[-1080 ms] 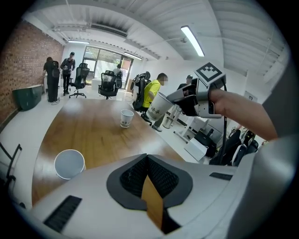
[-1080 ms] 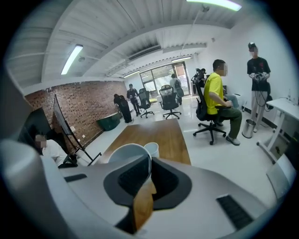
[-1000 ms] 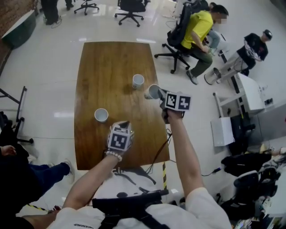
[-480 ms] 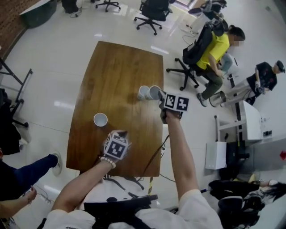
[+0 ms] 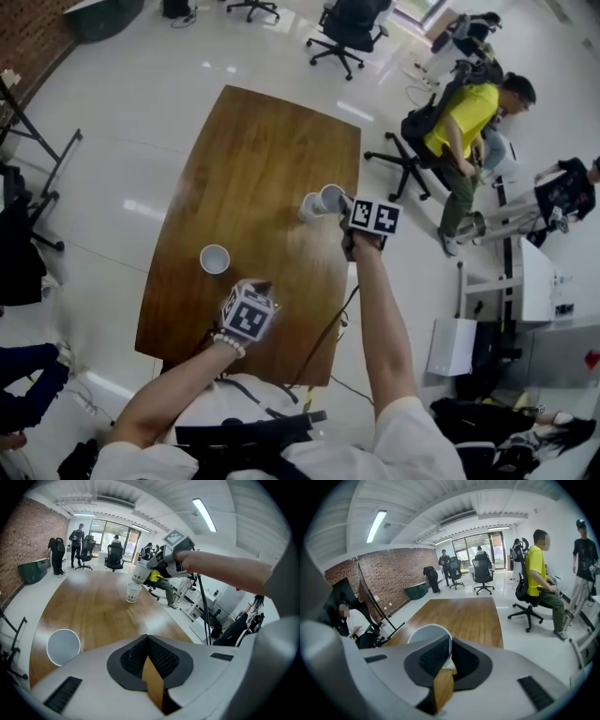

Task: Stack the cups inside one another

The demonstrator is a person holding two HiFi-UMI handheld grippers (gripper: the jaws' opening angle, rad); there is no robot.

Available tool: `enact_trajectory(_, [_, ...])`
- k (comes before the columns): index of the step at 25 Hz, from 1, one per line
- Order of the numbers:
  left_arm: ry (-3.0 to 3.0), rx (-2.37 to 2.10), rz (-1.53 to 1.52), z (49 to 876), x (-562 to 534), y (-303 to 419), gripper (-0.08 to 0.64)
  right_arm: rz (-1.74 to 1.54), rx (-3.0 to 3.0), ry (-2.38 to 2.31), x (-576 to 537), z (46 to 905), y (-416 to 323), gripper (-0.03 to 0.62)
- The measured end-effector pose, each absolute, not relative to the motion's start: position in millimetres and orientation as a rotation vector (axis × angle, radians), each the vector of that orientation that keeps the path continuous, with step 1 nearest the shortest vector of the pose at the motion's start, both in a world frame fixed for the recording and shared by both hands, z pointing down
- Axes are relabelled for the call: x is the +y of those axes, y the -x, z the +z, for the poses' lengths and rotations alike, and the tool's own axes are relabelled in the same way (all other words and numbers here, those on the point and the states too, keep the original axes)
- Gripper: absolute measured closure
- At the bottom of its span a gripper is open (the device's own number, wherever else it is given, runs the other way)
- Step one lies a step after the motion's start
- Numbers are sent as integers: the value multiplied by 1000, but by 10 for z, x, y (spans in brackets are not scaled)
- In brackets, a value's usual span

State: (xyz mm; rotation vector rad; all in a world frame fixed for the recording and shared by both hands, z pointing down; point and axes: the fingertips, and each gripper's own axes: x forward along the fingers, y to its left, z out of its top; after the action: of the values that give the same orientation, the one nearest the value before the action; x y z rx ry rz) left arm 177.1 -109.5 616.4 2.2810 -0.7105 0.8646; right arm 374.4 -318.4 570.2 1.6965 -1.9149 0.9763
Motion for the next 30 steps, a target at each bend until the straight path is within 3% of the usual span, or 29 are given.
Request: enact_trajectory(30, [-2166, -703, 880, 6441, -1184, -1831, 568, 1041, -1819, -1584, -3333, 6445, -3773, 571])
